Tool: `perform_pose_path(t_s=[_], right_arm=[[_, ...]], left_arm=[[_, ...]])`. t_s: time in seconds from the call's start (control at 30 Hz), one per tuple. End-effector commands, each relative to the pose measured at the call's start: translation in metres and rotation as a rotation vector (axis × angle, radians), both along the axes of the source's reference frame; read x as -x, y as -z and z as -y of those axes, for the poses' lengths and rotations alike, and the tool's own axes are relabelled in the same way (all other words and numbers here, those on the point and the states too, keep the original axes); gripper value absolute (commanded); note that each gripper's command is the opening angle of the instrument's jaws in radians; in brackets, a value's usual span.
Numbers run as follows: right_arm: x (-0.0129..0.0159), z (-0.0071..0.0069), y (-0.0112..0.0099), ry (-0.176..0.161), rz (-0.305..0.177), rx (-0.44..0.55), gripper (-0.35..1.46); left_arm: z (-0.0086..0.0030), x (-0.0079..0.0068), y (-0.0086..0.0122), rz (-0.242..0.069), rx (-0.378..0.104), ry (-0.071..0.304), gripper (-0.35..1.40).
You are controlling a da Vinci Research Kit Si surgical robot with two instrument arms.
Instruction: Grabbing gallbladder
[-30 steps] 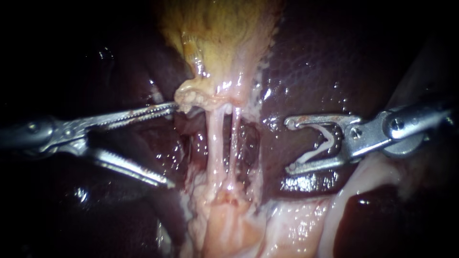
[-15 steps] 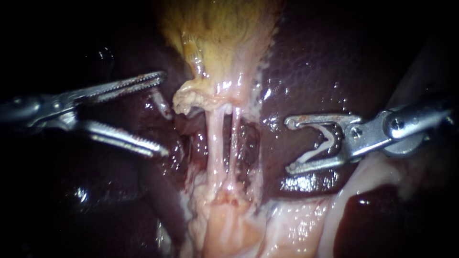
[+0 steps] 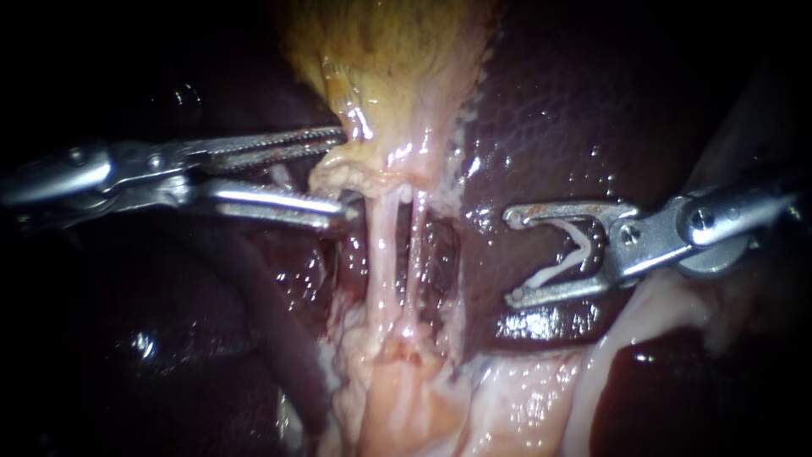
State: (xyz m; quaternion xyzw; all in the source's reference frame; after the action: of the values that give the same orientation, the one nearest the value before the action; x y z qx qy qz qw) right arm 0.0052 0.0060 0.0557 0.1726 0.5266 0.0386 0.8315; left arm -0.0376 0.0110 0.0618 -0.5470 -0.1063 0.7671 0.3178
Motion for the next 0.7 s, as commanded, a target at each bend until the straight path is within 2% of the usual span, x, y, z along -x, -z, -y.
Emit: perform_pose_path(t_s=[0.03,0.17,0.3,0.47,0.6,0.7], right_arm=[[0.0000,0.0000,0.0000,0.001,0.000,0.000,0.50],[0.0000,0.0000,0.0000,0.000,0.000,0.000,0.50],[0.0000,0.0000,0.0000,0.000,0.000,0.000,0.50],[0.0000,0.0000,0.0000,0.001,0.000,0.000,0.50],[0.0000,0.0000,0.0000,0.001,0.000,0.000,0.50],[0.0000,0.0000,0.0000,0.001,0.000,0.000,0.50]], left_arm=[[0.0000,-0.0001,0.0000,-0.001,0.001,-0.002,0.31],[0.0000,-0.0003,0.0000,-0.001,0.000,-0.002,0.29],[-0.0004,-0.0006,-0.0001,0.000,-0.001,-0.003,0.07],[-0.0006,-0.0014,0.0001,-0.002,-0.008,0.002,-0.35],[-0.0008,-0.0017,0.0003,-0.002,-0.020,0.011,-0.35],[-0.0007,-0.0020,0.0005,0.001,-0.046,0.027,-0.35]])
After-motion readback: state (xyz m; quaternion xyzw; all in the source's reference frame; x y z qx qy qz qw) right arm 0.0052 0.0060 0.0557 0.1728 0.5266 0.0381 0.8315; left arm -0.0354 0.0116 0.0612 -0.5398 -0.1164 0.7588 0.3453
